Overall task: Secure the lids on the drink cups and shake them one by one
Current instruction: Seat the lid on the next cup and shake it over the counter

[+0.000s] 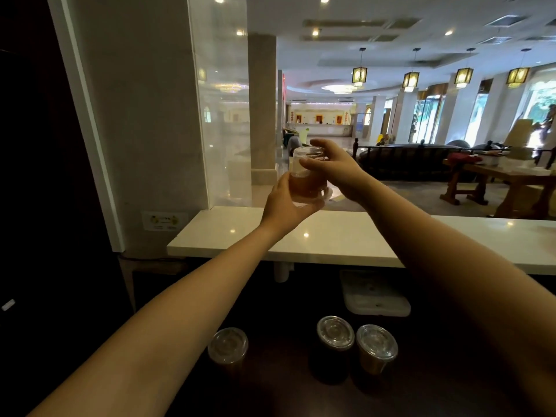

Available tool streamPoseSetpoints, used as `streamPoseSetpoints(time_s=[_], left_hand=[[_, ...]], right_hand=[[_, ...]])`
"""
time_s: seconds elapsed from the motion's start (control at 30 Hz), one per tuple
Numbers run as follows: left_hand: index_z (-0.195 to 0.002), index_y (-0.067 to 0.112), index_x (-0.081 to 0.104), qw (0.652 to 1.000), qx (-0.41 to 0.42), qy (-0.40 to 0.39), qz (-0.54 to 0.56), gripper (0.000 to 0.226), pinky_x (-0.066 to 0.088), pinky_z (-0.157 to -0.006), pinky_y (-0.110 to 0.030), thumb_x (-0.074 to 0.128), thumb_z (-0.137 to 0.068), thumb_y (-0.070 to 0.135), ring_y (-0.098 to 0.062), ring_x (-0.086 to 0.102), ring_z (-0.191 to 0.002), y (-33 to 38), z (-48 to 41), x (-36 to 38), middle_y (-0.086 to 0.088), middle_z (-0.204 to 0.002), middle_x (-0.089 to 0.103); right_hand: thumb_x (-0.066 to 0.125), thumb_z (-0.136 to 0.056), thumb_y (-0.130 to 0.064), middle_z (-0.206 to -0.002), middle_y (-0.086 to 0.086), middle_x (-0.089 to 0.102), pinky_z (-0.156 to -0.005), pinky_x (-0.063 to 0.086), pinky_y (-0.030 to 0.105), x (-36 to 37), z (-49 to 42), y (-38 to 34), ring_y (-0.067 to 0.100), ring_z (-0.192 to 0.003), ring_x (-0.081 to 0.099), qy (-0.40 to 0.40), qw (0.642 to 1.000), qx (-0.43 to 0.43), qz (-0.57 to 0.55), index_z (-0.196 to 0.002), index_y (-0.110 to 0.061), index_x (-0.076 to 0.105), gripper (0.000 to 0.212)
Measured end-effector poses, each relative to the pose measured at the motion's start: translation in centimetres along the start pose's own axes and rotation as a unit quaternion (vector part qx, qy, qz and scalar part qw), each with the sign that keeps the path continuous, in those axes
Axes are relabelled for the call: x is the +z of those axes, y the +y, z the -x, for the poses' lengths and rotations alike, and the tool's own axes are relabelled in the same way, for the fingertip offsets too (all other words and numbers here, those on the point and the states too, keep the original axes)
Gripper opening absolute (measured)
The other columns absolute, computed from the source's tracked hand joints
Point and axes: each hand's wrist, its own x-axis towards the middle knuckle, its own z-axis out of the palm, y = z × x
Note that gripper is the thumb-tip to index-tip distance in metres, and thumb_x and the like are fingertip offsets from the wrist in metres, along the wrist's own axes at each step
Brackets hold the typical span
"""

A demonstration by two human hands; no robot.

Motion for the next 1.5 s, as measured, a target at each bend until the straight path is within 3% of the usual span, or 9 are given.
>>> streamPoseSetpoints(time_s=[0.53, 0.63, 0.73, 0.87, 1.03, 1.27, 1.37, 1.43, 1.5], left_hand=[[-0.136, 0.019, 0.033, 0.992, -0.077, -0.099, 0.011, 0.081, 0.041, -0.09, -0.026, 0.078, -0.071, 0.037, -0.019, 0.049, -0.115, 0.0, -3.5, -0.6, -0.002, -0.133, 0.048], [-0.137, 0.018, 0.031, 0.99, -0.077, -0.083, 0.086, 0.076, 0.038, -0.09, -0.027, 0.072, -0.076, 0.038, -0.016, 0.046, -0.115, -0.4, -3.1, -0.8, -0.001, -0.132, 0.046], [-0.145, 0.028, 0.019, 0.935, -0.182, -0.106, 0.287, 0.091, 0.039, -0.097, -0.04, 0.057, -0.072, 0.067, -0.031, 0.038, -0.132, -0.8, -2.6, -1.2, -0.009, -0.147, 0.032], [-0.132, 0.016, 0.041, 0.824, -0.244, -0.108, 0.499, 0.061, 0.052, -0.087, -0.044, 0.047, -0.087, 0.056, -0.035, 0.052, -0.11, 1.0, -3.2, -1.2, -0.018, -0.122, 0.05], [-0.104, 0.019, 0.055, 0.875, -0.245, -0.08, 0.41, 0.035, 0.046, -0.066, -0.028, 0.06, -0.082, 0.046, -0.022, 0.049, -0.089, 4.5, -5.2, -3.6, -0.013, -0.098, 0.052], [-0.117, 0.012, 0.054, 0.966, -0.106, -0.143, 0.188, 0.045, 0.046, -0.099, -0.034, 0.06, -0.085, 0.044, -0.02, 0.058, -0.101, 7.4, -6.8, -6.7, -0.007, -0.109, 0.062], [-0.14, 0.009, 0.033, 0.975, -0.063, -0.11, 0.183, 0.083, 0.043, -0.105, -0.041, 0.068, -0.076, 0.049, -0.026, 0.051, -0.121, 6.8, -6.4, -6.0, -0.011, -0.136, 0.05], [-0.139, 0.014, 0.039, 0.97, -0.046, -0.121, 0.206, 0.075, 0.046, -0.101, -0.04, 0.071, -0.076, 0.041, -0.025, 0.054, -0.12, 5.8, -5.7, -5.2, -0.009, -0.133, 0.055], [-0.129, 0.012, 0.052, 0.961, -0.058, -0.126, 0.238, 0.054, 0.05, -0.092, -0.034, 0.069, -0.081, 0.029, -0.024, 0.058, -0.113, 5.0, -4.7, -4.8, -0.008, -0.121, 0.063]], right_hand=[[0.063, -0.087, -0.021, -0.14, 0.017, 0.04, -0.099, 0.044, 0.038, -0.3, -3.1, 0.7, 0.032, -0.124, 0.046, -0.008, 0.999, 0.046, 0.026, -0.142, -0.007, 0.027, 0.067], [0.061, -0.089, -0.021, -0.138, 0.019, 0.041, -0.101, 0.045, 0.041, -0.7, -2.8, 1.1, 0.032, -0.12, 0.049, -0.003, 0.999, 0.045, -0.019, -0.143, -0.006, 0.026, 0.066], [0.056, -0.092, -0.024, -0.136, 0.017, 0.042, -0.084, 0.052, 0.03, -0.9, -2.4, 1.0, 0.028, -0.115, 0.05, 0.006, 0.994, 0.038, -0.104, -0.143, -0.004, 0.027, 0.063], [0.05, -0.095, -0.028, -0.12, 0.012, 0.054, -0.073, 0.054, 0.021, -0.7, -2.0, 0.6, 0.025, -0.11, 0.056, 0.008, 0.982, 0.05, -0.182, -0.138, -0.003, 0.038, 0.051], [0.049, -0.093, -0.042, -0.125, 0.016, 0.052, -0.073, 0.056, 0.022, -3.0, -1.1, -0.7, 0.025, -0.106, 0.06, -0.056, 0.989, 0.068, -0.117, -0.132, -0.01, 0.043, 0.051], [0.058, -0.089, -0.01, -0.127, 0.017, 0.048, -0.083, 0.057, 0.028, -2.7, 1.6, -0.2, 0.03, -0.107, 0.061, -0.108, 0.939, 0.111, -0.305, -0.119, -0.004, 0.047, 0.033], [0.058, -0.088, -0.005, -0.122, 0.015, 0.054, -0.087, 0.056, 0.032, -0.7, 2.5, 0.3, 0.032, -0.112, 0.059, -0.055, 0.912, 0.082, -0.398, -0.114, -0.004, 0.052, 0.026], [0.056, -0.089, -0.006, -0.121, 0.016, 0.058, -0.092, 0.054, 0.035, 0.3, 2.8, 0.7, 0.032, -0.117, 0.057, -0.032, 0.882, 0.057, -0.466, -0.12, 0.0, 0.051, 0.031], [0.056, -0.09, -0.011, -0.123, 0.017, 0.06, -0.096, 0.051, 0.038, 1.0, 3.2, 1.3, 0.031, -0.118, 0.057, -0.043, 0.901, 0.051, -0.43, -0.125, -0.002, 0.05, 0.037]])
